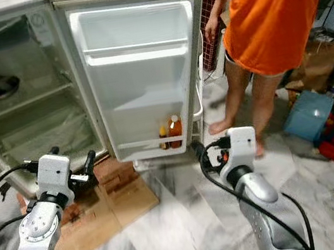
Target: Restocking fridge
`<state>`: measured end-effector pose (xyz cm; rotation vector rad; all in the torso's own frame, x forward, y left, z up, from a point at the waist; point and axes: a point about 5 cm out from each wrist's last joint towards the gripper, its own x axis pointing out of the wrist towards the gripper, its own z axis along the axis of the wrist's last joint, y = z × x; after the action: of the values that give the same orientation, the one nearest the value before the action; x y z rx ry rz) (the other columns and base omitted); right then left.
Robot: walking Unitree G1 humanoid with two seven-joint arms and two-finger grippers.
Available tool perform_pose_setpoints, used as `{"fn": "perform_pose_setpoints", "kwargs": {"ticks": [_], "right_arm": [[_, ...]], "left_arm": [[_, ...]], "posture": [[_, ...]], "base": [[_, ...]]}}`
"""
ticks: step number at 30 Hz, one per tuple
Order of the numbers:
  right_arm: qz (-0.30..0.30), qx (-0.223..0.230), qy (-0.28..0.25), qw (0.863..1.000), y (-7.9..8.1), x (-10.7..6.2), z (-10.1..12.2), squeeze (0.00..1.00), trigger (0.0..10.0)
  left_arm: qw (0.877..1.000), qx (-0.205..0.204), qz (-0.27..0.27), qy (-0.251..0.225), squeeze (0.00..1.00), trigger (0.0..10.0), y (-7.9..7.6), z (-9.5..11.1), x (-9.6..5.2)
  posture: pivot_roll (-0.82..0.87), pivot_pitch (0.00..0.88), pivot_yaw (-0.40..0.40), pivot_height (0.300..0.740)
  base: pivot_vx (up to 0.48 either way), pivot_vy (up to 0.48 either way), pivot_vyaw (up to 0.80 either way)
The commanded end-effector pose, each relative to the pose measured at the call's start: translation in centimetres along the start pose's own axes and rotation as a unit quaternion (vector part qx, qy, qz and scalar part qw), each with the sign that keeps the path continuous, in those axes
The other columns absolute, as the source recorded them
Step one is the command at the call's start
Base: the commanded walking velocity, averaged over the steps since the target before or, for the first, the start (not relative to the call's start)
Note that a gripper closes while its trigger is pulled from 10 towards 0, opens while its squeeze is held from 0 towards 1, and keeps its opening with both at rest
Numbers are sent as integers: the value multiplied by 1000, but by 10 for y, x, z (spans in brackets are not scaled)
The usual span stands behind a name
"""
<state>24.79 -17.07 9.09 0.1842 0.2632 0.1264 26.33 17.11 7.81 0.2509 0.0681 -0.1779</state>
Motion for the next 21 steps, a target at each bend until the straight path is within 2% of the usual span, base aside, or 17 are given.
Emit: {"fn": "perform_pose_setpoints", "kwargs": {"ticks": [1,10,19,21], "right_arm": [[-12,-1,-2,1000,-5,0,0,0,10000],[-15,-9,-22,1000,-8,-1,4,0,10000],[-25,-8,-22,999,-12,0,5,0,10000],[-30,-1,-17,999,-13,0,2,0,10000]], "left_arm": [[1000,-5,-1,2,0,10000,-1,0,0],[999,-24,-21,1,0,10000,-5,1,-1],[999,-37,-8,8,0,10000,-5,0,0],[999,-38,-14,7,0,10000,-6,0,0]], "posture": [[77,0,-48,740],[74,0,-51,740],[71,0,-58,740],[68,0,-58,740]], "base": [[0,0,0],[0,0,0],[0,0,0],[0,0,-616]]}}
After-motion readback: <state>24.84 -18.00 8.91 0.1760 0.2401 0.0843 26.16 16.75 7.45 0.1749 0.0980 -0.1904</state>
